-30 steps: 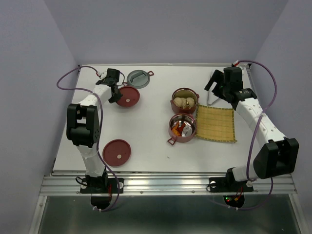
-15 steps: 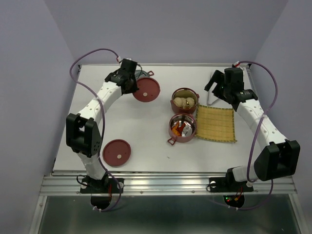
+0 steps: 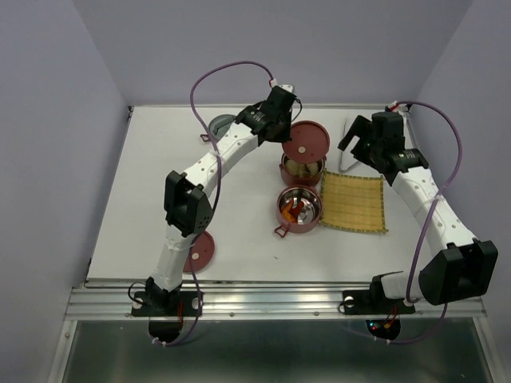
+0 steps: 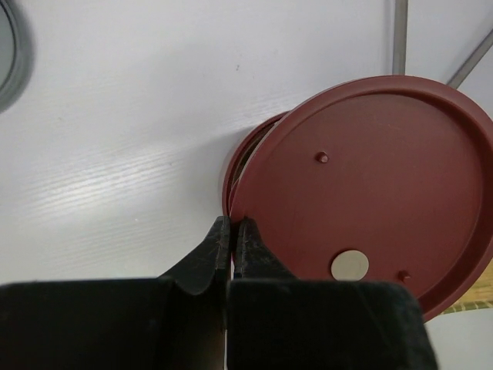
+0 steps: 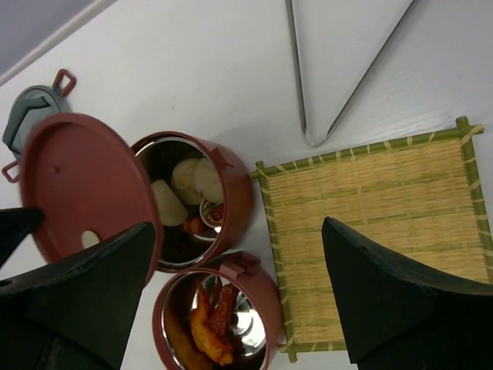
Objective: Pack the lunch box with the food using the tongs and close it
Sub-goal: Close the box lid on the packing box.
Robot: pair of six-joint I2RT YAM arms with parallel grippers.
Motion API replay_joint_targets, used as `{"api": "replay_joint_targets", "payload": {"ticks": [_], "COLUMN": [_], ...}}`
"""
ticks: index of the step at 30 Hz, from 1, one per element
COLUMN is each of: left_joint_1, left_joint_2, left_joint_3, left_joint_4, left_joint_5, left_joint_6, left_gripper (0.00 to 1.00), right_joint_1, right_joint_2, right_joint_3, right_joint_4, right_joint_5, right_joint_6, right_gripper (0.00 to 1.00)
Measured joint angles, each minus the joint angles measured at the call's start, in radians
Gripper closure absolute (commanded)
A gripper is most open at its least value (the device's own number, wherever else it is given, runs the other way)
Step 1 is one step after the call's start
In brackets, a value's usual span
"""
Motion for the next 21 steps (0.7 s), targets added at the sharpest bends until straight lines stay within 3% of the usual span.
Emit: {"api": "replay_joint_targets", "payload": {"ticks": [21], "left_joint_1": [-0.035], "left_joint_2": [0.059], "left_joint_3": [-0.068], "left_joint_4": [-0.021], "left_joint_5": [-0.059], "left_joint_6": [-0.222], "left_gripper": [1.00], "right_joint_1": [0.000], "right_joint_2": [-0.025], "right_joint_3": [0.000], "right_joint_4": [-0.024], "right_joint_5": [0.019], "right_joint_6": [0.001], "right_gripper": [0.04]}}
